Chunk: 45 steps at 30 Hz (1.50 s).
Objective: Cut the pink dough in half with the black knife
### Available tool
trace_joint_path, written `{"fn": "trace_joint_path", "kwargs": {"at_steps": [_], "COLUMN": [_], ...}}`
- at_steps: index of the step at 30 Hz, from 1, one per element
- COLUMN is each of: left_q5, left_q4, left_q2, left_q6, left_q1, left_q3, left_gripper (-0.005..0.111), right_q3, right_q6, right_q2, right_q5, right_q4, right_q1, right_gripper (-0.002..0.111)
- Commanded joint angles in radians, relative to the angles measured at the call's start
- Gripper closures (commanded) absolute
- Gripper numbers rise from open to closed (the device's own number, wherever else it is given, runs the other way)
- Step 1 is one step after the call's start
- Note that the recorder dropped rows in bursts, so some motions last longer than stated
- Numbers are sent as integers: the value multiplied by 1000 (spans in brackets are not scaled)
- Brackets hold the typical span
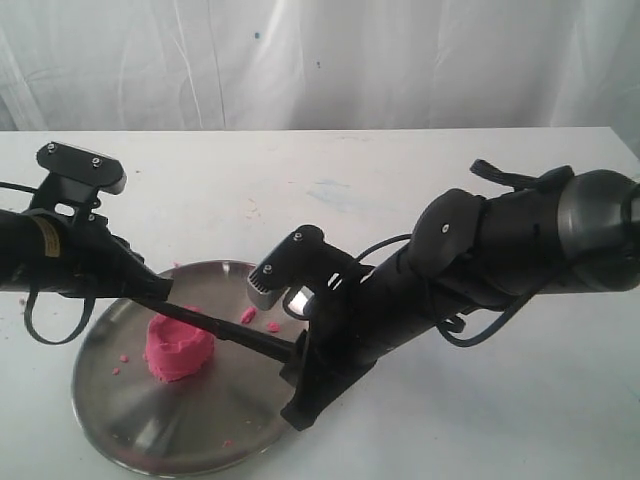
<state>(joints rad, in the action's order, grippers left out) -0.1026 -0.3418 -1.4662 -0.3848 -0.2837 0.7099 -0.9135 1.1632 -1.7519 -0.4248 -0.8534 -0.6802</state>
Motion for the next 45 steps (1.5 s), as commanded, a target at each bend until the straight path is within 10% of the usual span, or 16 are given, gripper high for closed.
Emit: {"fn": "trace_joint_path", "kwargs": {"at_steps": [1,45], "left_q5": [2,-10], "left_q4": [2,-2], "left_q2": [-16,-176], "left_q6": [-12,-120], "left_q1": [1,1], "left_q3": [1,1], "left_gripper": [107,107], "right_q3": [-5,-5], "right_q6": [9,3], "right_q2": [-5,-86], "right_q5": [2,13], "right_q4": [-3,-3], "right_q1": [-2,-2], "right_gripper": [108,108]}}
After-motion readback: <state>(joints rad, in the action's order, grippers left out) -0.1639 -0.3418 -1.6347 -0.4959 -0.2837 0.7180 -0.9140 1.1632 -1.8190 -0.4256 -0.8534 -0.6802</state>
